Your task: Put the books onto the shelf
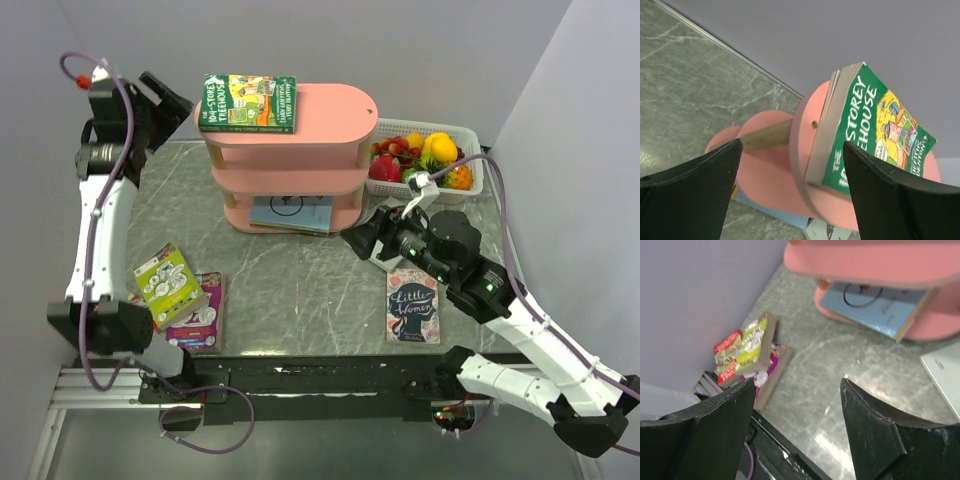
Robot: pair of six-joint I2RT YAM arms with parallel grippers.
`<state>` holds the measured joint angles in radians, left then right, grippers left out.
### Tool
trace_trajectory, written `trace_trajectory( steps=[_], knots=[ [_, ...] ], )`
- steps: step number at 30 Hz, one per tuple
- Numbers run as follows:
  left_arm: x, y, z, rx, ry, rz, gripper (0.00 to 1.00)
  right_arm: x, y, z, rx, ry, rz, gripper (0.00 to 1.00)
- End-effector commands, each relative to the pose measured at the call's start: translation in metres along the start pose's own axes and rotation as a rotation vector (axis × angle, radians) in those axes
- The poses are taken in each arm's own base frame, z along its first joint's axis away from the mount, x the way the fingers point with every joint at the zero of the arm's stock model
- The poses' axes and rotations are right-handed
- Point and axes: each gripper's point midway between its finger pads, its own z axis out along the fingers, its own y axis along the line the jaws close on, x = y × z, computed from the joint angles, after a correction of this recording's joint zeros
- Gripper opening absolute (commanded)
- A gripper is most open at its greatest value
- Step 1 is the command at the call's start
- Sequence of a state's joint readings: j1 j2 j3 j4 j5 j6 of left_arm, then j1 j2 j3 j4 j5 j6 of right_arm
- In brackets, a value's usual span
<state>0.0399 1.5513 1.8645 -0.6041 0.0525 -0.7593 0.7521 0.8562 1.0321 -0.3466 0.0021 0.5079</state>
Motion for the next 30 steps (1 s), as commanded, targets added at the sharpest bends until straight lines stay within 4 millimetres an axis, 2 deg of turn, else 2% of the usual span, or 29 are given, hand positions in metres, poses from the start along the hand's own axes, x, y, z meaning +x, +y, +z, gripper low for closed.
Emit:
trace_trajectory(
  steps=[1,2,3,4,5,6,7,8,9,10,11,12,13,15,16,18,19,20,21,22,23,24,25,26,27,28,29,30],
  knots=[
    [-0.028,-0.012,-0.051,0.088,-0.175,-0.078,0.86,-0.065,0.036,0.001,-0.096,-0.175,-0.003,0.74],
    [-0.026,-0.015,-0.058,0.112,-0.183,-0.099,0.84,-0.063,0.04,0.007,-0.111,-0.158,-0.013,0.74],
    [-0.029,-0.019,-0.076,0.142,-0.211,-0.107,0.84,-0.062,0.042,0.01,-0.119,-0.148,-0.02,0.74],
    [-0.016,-0.005,-0.074,0.108,-0.195,-0.119,0.84,-0.061,0.041,0.012,-0.115,-0.14,-0.019,0.74],
    [-0.008,0.0,-0.079,0.097,-0.179,-0.148,0.84,-0.054,0.038,0.016,-0.102,-0.119,-0.019,0.74],
    [-0.008,0.005,-0.095,0.086,-0.206,-0.166,0.85,-0.049,0.033,0.019,-0.092,-0.11,-0.018,0.74],
    [0.018,0.028,-0.089,0.027,-0.155,-0.177,0.85,-0.033,0.025,0.023,-0.079,-0.079,-0.009,0.75],
    [0.026,0.043,-0.093,-0.025,-0.167,-0.209,0.86,-0.026,0.021,0.026,-0.077,-0.074,-0.001,0.75],
    [0.031,0.054,-0.106,-0.051,-0.187,-0.228,0.86,-0.018,0.018,0.028,-0.074,-0.06,0.003,0.76],
    [0.052,0.08,-0.104,-0.126,-0.166,-0.237,0.87,0.003,0.008,0.034,-0.064,-0.016,-0.001,0.77],
    [0.06,0.108,-0.11,-0.237,-0.194,-0.254,0.88,0.015,0.005,0.038,-0.065,0.014,0.004,0.77],
    [0.064,0.119,-0.121,-0.267,-0.216,-0.258,0.88,0.025,0.003,0.042,-0.069,0.034,0.013,0.77],
    [0.082,0.144,-0.12,-0.346,-0.204,-0.247,0.99,0.052,0.003,0.05,-0.093,0.12,0.021,0.78],
    [0.1,0.177,-0.128,-0.454,-0.202,-0.221,0.96,0.076,0.007,0.061,-0.118,0.193,0.03,0.78],
    [0.119,0.198,-0.128,-0.527,-0.169,-0.215,0.97,0.096,0.007,0.072,-0.115,0.257,0.045,0.78],
    [0.142,0.216,-0.133,-0.598,-0.109,-0.243,0.98,0.12,0.025,0.081,-0.173,0.331,0.045,0.78],
    [0.153,0.223,-0.133,-0.615,-0.076,-0.244,0.99,0.134,0.029,0.094,-0.179,0.363,0.051,0.78],
    [0.162,0.226,-0.134,-0.621,-0.055,-0.268,0.99,0.147,0.041,0.097,-0.213,0.399,0.052,0.78],
    [0.173,0.231,-0.138,-0.636,-0.024,-0.287,0.99,0.146,0.053,0.106,-0.249,0.392,0.065,0.78],
    [0.177,0.231,-0.14,-0.635,-0.02,-0.317,0.99,0.165,0.054,0.118,-0.247,0.442,0.091,0.78],
    [0.178,0.23,-0.144,-0.632,-0.019,-0.325,0.98,0.171,0.06,0.124,-0.266,0.461,0.101,0.78],
    [0.174,0.231,-0.154,-0.64,-0.042,-0.331,0.98,0.17,0.077,0.13,-0.306,0.46,0.101,0.78],
    [0.169,0.232,-0.161,-0.653,-0.073,-0.349,0.98,0.187,0.077,0.144,-0.298,0.499,0.107,0.78],
    [0.159,0.229,-0.17,-0.643,-0.118,-0.358,0.97,0.189,0.085,0.151,-0.32,0.508,0.106,0.78],
    [0.143,0.223,-0.179,-0.636,-0.177,-0.362,0.97,0.176,0.11,0.158,-0.381,0.491,0.099,0.79],
    [0.131,0.232,-0.193,-0.694,-0.244,-0.335,0.98,0.192,0.109,0.172,-0.367,0.531,0.103,0.78],
    [0.121,0.237,-0.2,-0.734,-0.291,-0.319,0.98,0.193,0.115,0.178,-0.382,0.541,0.107,0.78],
    [0.115,0.24,-0.205,-0.768,-0.317,-0.306,0.98,0.182,0.131,0.186,-0.424,0.528,0.112,0.79]
  ],
)
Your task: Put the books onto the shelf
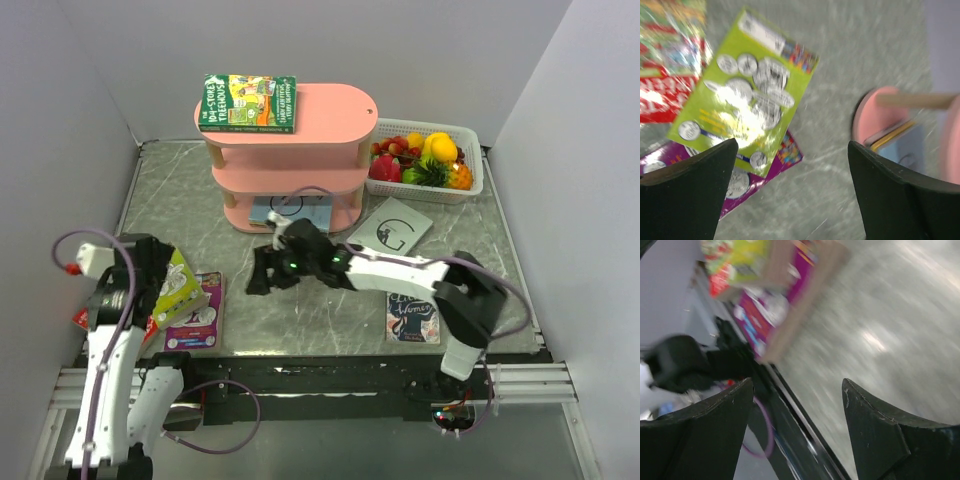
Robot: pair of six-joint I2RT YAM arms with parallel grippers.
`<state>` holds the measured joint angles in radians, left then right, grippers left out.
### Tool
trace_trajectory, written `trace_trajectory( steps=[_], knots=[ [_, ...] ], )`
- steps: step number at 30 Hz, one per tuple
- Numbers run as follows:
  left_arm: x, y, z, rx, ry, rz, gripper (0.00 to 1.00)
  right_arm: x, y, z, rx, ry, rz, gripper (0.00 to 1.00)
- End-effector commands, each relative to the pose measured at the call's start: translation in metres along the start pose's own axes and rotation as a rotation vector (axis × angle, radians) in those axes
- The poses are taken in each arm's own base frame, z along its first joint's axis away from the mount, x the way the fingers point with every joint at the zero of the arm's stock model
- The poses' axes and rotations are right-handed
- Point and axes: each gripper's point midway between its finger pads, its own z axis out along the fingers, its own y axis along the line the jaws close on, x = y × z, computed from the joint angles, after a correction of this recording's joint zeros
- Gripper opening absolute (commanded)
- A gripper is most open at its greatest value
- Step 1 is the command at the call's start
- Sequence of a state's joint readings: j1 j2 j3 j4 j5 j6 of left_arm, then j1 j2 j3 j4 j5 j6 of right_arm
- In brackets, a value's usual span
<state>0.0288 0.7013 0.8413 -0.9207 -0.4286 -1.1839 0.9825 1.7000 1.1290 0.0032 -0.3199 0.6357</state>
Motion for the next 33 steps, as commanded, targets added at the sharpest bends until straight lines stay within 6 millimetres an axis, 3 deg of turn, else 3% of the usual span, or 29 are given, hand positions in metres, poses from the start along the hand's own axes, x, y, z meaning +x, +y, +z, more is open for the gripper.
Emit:
trace_trajectory(
  steps=[1,3,5,6,8,9,11,12,15,18,21,27,33],
  knots=[
    [-0.058,0.019,-0.023,-0.117,-0.253,-0.066,1.0,-0.055,0.069,0.026,-0.208,-0.07,-0.033,0.79],
    [-0.05,0.029,-0.011,-0.181,-0.237,-0.055,0.99,-0.069,0.08,0.033,-0.23,-0.083,-0.04,0.79],
    [-0.039,0.032,0.001,-0.204,-0.208,-0.089,0.99,-0.065,0.069,0.052,-0.199,-0.037,-0.038,0.78],
    [-0.03,0.042,0.011,-0.239,-0.193,-0.096,1.0,-0.078,0.08,0.054,-0.22,-0.048,-0.054,0.79],
    [-0.019,0.041,0.025,-0.24,-0.145,-0.14,0.97,-0.071,0.069,0.072,-0.193,-0.004,-0.064,0.79],
    [-0.012,0.053,0.034,-0.277,-0.127,-0.158,0.96,-0.075,0.07,0.074,-0.192,-0.002,-0.068,0.79],
    [0.001,0.057,0.048,-0.295,-0.066,-0.172,0.93,-0.07,0.062,0.085,-0.194,0.026,-0.066,0.79],
    [0.005,0.072,0.054,-0.344,-0.059,-0.186,0.92,-0.072,0.062,0.087,-0.197,0.024,-0.066,0.79],
    [0.003,0.096,0.065,-0.429,-0.068,-0.208,0.88,-0.065,0.052,0.098,-0.191,0.056,-0.053,0.8],
    [-0.002,0.106,0.071,-0.44,-0.071,-0.234,0.86,-0.054,0.04,0.106,-0.193,0.073,-0.036,0.8],
    [-0.001,0.11,0.078,-0.446,-0.055,-0.251,0.86,-0.046,0.034,0.115,-0.203,0.097,-0.031,0.8],
    [0.037,0.108,0.105,-0.423,0.129,-0.254,0.82,-0.046,0.034,0.128,-0.214,0.11,-0.024,0.8],
    [0.055,0.1,0.12,-0.327,0.21,-0.189,0.73,-0.048,0.036,0.138,-0.223,0.126,-0.017,0.8]
  ],
)
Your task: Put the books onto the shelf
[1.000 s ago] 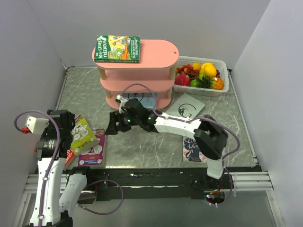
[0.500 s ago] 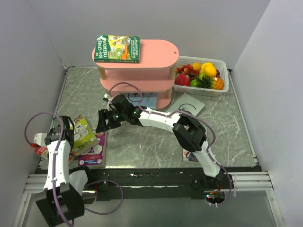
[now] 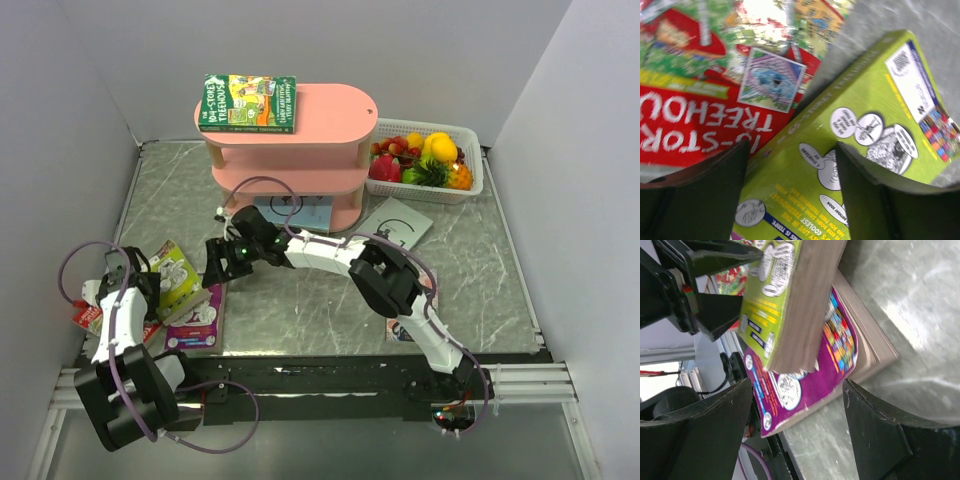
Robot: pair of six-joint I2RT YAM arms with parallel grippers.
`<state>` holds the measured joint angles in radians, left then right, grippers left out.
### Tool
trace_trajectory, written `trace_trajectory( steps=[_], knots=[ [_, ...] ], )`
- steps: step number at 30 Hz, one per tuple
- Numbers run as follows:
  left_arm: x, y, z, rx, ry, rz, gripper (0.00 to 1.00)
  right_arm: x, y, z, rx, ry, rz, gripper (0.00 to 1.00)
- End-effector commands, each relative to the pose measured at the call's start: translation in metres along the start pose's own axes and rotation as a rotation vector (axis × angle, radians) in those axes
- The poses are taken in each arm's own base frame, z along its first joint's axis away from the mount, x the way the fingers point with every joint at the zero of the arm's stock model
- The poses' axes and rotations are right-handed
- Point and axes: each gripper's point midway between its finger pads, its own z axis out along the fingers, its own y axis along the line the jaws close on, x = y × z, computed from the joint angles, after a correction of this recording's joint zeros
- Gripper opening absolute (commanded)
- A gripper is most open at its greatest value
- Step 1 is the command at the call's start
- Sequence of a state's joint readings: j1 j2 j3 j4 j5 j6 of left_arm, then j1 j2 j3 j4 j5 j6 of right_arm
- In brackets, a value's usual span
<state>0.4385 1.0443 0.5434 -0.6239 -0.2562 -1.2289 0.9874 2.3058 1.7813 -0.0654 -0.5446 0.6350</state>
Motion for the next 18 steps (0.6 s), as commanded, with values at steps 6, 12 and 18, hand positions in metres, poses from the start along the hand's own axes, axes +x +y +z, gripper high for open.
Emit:
trace_trajectory(
  steps=[6,12,18],
  knots=[
    [0.043,-0.018,0.01,0.16,0.216,0.203,0.47,-0.025,0.017,0.009,-0.052,-0.039,-0.021,0.8],
    [0.054,-0.023,0.012,0.198,0.267,0.245,0.03,-0.042,0.005,-0.004,0.077,-0.125,-0.033,0.79],
    [0.058,-0.021,0.014,0.189,0.29,0.249,0.01,-0.063,-0.01,-0.063,0.308,-0.308,-0.071,0.8]
  ],
)
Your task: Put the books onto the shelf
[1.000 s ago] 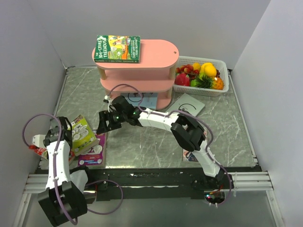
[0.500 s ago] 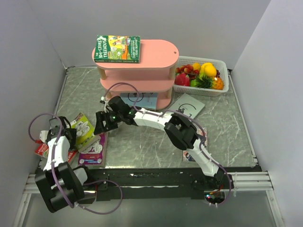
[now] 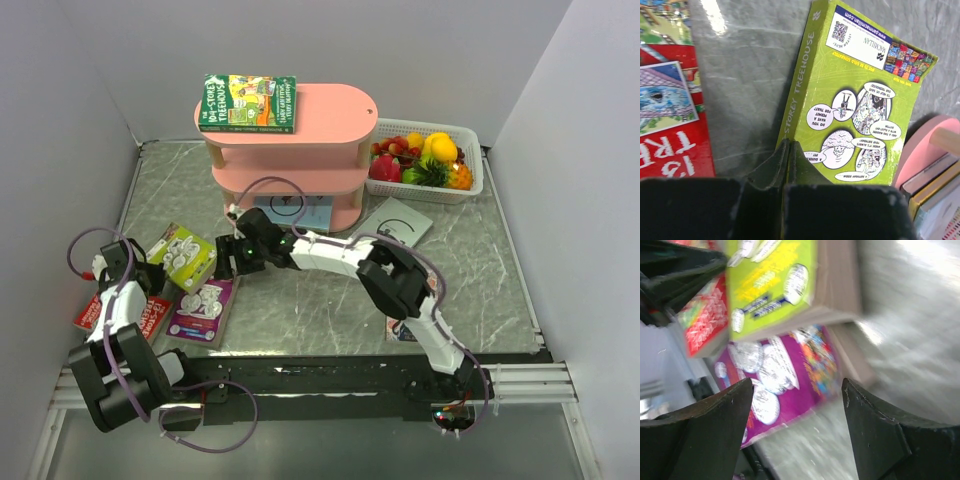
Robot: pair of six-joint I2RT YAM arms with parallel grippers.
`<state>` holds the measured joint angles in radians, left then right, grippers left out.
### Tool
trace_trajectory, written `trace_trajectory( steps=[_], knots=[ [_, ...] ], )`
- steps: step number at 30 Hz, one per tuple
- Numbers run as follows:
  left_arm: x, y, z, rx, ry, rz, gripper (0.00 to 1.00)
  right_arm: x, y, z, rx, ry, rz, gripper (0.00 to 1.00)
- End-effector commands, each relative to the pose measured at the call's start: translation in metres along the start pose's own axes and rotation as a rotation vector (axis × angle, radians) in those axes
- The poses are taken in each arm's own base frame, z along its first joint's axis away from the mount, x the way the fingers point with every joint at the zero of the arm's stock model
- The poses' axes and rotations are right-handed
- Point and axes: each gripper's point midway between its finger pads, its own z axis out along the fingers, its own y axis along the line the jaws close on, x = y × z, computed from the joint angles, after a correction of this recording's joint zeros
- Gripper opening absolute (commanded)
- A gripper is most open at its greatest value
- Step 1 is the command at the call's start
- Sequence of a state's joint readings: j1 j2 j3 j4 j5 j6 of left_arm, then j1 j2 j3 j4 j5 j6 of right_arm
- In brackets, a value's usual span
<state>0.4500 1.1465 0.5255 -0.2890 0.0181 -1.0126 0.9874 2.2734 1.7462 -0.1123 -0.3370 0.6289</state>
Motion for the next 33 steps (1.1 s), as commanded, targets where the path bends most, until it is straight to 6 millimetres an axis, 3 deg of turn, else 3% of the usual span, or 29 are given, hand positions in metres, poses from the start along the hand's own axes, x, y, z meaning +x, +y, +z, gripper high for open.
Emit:
trace_trajectory(
  steps=[1,5,8,14,18,23,29,33],
  knots=[
    [0.042,0.039,0.003,-0.117,0.171,0.038,0.01,-0.064,0.005,-0.06,0.157,-0.256,-0.075,0.8],
    [0.044,0.041,0.006,-0.131,0.184,0.032,0.02,-0.086,0.011,-0.061,0.139,-0.29,-0.124,0.82],
    [0.045,0.041,0.006,-0.139,0.191,0.037,0.04,-0.086,0.008,-0.045,0.117,-0.27,-0.123,0.82],
    [0.047,0.037,0.004,-0.115,0.196,0.061,0.04,-0.062,-0.006,-0.018,0.139,-0.172,-0.116,0.82],
    [0.054,0.035,0.005,-0.111,0.204,0.086,0.05,-0.065,-0.013,-0.014,0.166,-0.206,-0.131,0.82],
    [0.058,0.036,0.003,-0.116,0.218,0.093,0.06,-0.071,-0.02,0.006,0.204,-0.164,-0.151,0.82],
    [0.061,0.035,0.002,-0.11,0.218,0.099,0.06,-0.059,-0.035,0.024,0.233,-0.125,-0.16,0.83],
    [0.062,0.034,0.002,-0.105,0.222,0.103,0.06,-0.041,-0.025,0.026,0.161,-0.067,-0.154,0.8]
  ],
)
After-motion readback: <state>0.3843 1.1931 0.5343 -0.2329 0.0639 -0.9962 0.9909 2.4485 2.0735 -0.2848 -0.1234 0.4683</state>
